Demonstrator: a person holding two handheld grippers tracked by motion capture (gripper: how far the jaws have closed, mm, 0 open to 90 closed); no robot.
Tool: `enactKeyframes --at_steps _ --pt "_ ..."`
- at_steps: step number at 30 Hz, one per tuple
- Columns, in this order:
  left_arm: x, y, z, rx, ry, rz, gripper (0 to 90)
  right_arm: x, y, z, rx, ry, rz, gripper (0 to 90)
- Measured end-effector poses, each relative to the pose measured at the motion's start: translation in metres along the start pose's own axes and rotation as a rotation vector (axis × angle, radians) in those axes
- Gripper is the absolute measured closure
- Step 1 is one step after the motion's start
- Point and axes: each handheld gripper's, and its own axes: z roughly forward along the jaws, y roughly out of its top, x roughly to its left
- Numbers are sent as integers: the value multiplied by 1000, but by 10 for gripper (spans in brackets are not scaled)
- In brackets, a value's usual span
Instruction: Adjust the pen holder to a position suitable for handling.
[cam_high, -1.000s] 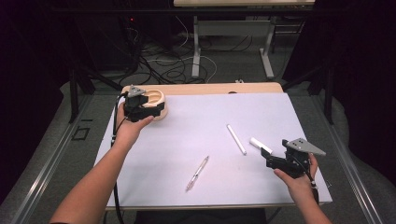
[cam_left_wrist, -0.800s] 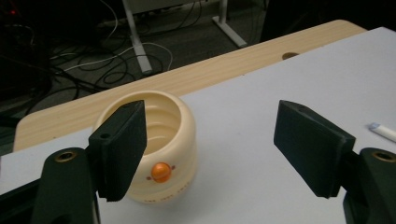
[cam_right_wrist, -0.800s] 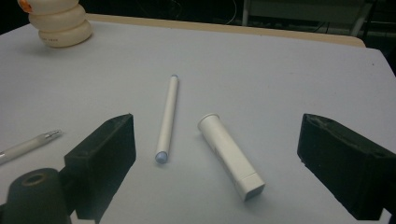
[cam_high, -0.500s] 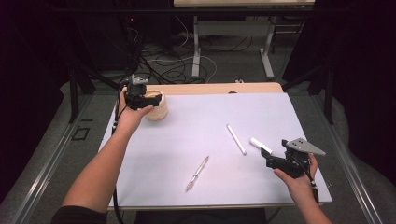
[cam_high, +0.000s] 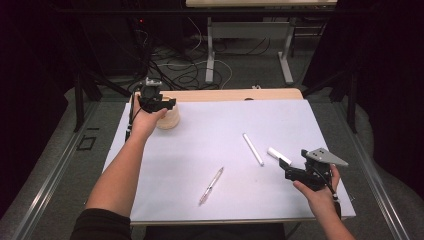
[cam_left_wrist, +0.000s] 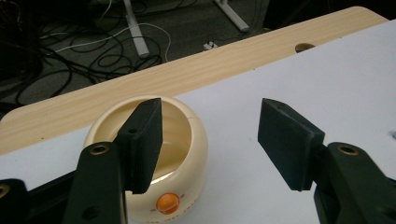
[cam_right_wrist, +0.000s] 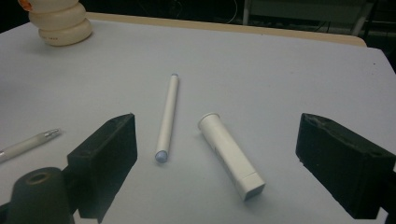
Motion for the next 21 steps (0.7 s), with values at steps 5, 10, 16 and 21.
enactKeyframes --at_steps 5,10,16,21 --pt "5 -2 8 15 -18 -29 466 0 0 0 4 1 -2 131" --pt "12 -6 18 67 -43 -76 503 0 0 0 5 4 -3 132" --pt "16 -8 25 91 -57 -96 533 -1 -1 2 -2 10 2 135" --pt "16 -10 30 103 -46 -94 540 -1 -1 2 -3 13 3 137"
